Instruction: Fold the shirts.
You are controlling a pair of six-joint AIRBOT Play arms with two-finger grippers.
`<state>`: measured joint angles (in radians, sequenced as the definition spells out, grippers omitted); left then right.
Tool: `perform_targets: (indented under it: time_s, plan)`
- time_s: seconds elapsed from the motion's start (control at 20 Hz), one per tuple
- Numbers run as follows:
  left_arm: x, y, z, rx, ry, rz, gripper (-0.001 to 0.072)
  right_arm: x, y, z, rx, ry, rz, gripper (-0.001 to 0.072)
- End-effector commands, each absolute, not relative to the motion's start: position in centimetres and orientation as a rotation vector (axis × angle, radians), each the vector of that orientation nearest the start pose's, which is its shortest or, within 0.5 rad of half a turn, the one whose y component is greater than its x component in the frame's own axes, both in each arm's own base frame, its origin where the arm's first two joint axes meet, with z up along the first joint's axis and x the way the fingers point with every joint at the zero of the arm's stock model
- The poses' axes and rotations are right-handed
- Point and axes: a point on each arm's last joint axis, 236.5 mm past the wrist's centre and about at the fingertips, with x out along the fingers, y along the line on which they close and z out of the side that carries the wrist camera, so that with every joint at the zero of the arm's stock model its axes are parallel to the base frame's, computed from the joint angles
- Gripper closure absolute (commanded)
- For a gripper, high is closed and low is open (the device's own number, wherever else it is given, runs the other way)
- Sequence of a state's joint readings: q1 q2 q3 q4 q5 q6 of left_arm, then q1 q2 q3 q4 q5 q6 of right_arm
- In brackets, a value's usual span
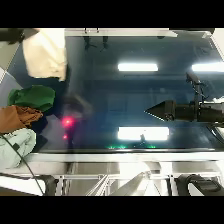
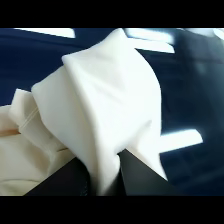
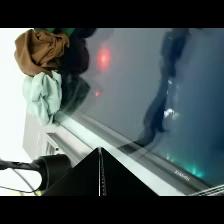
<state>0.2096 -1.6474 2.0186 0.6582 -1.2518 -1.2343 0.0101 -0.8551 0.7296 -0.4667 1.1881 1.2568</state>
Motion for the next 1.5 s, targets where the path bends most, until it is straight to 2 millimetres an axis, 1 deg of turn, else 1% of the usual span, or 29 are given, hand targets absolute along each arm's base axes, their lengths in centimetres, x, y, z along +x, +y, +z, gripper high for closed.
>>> perform_targets:
  time_s: [0.0,0.05,0.1,0.15,0.2,0.25,0.35,0.4,0.45,0.5,0.55,0.6,0.65,0.7,0.75,0.8,0.85,0.9,1.0,1.05,1.1,1.15,1.2,1.25,1.3,1.35,1.4,1.45]
  plan:
    - [44.3,-18.4,28.8,-0.379,0.703,-0.907,0.0687,28.5,18.4,11.1,0.696,0.975,0.758,0.0696]
    - [43.3,-20.4,27.9,-0.377,0.739,-0.916,0.0687,28.7,17.7,11.2,0.689,0.963,0.752,0.0680]
    - [43.3,-21.6,26.1,-0.360,0.778,-0.869,0.0687,28.7,17.0,11.1,0.683,0.959,0.753,0.0586]
    - [43.8,-21.9,24.0,-0.334,0.813,-0.796,0.0688,28.4,16.6,11.1,0.672,0.963,0.766,0.0551]
    - [44.4,-22.1,21.7,-0.304,0.843,-0.726,0.0687,27.8,16.3,11.1,0.673,0.978,0.781,0.0558]
    - [44.7,-22.5,19.7,-0.285,0.871,-0.696,0.0687,27.4,16.2,11.1,0.668,0.990,0.798,0.0558]
    - [44.4,-24.3,15.9,-0.286,0.941,-0.703,0.0684,27.3,16.0,11.1,0.660,0.986,0.805,0.0554]
    - [43.9,-25.4,13.5,-0.276,0.992,-0.717,0.0589,27.5,15.9,11.1,0.658,0.978,0.797,0.0546]
    - [43.4,-26.2,11.5,-0.271,1.037,-0.727,0.0296,27.9,15.8,11.1,0.648,0.960,0.788,0.0434]
    - [42.9,-27.0,9.6,-0.273,1.087,-0.732,-0.0013,28.4,15.5,11.1,0.639,0.941,0.775,0.0167]
    - [42.5,-27.3,8.5,-0.268,1.124,-0.738,-0.0011,28.8,15.4,11.1,0.629,0.925,0.768,0.0046]
    - [42.2,-27.2,8.4,-0.255,1.147,-0.747,-0.0010,28.9,15.4,11.1,0.623,0.920,0.768,0.0046]
    - [42.3,-26.6,9.2,-0.239,1.152,-0.752,-0.0009,28.8,15.4,11.0,0.626,0.926,0.770,0.0046]
    - [42.6,-25.3,10.6,-0.211,1.143,-0.745,-0.0008,28.8,15.7,10.7,0.627,0.938,0.776,0.0046]
    - [42.7,-23.6,12.0,-0.180,1.145,-0.733,-0.0008,28.7,16.2,10.2,0.631,0.960,0.789,0.0047]
    - [42.4,-21.6,12.7,-0.152,1.172,-0.707,-0.0008,28.7,17.1,9.4,0.631,0.994,0.807,0.0047]
    - [41.6,-19.0,12.2,-0.124,1.237,-0.641,-0.0007,28.6,18.4,8.2,0.629,1.036,0.827,0.0047]
    - [40.6,-16.5,11.2,-0.092,1.297,-0.579,-0.0008,28.6,19.6,6.9,0.619,1.071,0.843,0.0047]
    - [38.6,-12.8,8.2,-0.080,1.386,-0.474,-0.0007,29.4,21.1,3.8,0.614,1.130,0.827,0.0047]
    - [37.6,-11.7,6.2,-0.114,1.411,-0.439,-0.0007,29.8,21.4,2.2,0.618,1.163,0.811,0.0047]
    - [36.7,-11.0,3.9,-0.151,1.431,-0.408,-0.0005,29.7,21.7,0.8,0.634,1.205,0.804,0.0047]
    - [35.5,-10.4,1.3,-0.191,1.451,-0.384,0.0011,29.5,21.9,-0.3,0.659,1.251,0.804,0.0047]
    - [34.5,-10.8,-0.8,-0.240,1.462,-0.396,0.0012,29.2,22.1,-1.1,0.680,1.286,0.809,0.0047]
    - [33.7,-11.8,-2.5,-0.305,1.457,-0.437,0.0012,29.2,22.1,-1.9,0.697,1.311,0.802,0.0047]
    - [33.5,-12.7,-3.9,-0.364,1.436,-0.463,0.0012,29.3,22.3,-2.3,0.711,1.316,0.805,0.0048]
    - [33.5,-13.2,-5.4,-0.393,1.425,-0.467,0.0012,29.6,22.5,-2.4,0.732,1.308,0.813,0.0049]
    - [33.4,-13.0,-7.0,-0.402,1.439,-0.447,0.0012,30.0,22.8,-2.2,0.755,1.292,0.824,0.0099]
    - [33.4,-12.8,-8.4,-0.411,1.459,-0.429,0.0012,30.5,23.2,-2.0,0.782,1.270,0.839,0.0171]
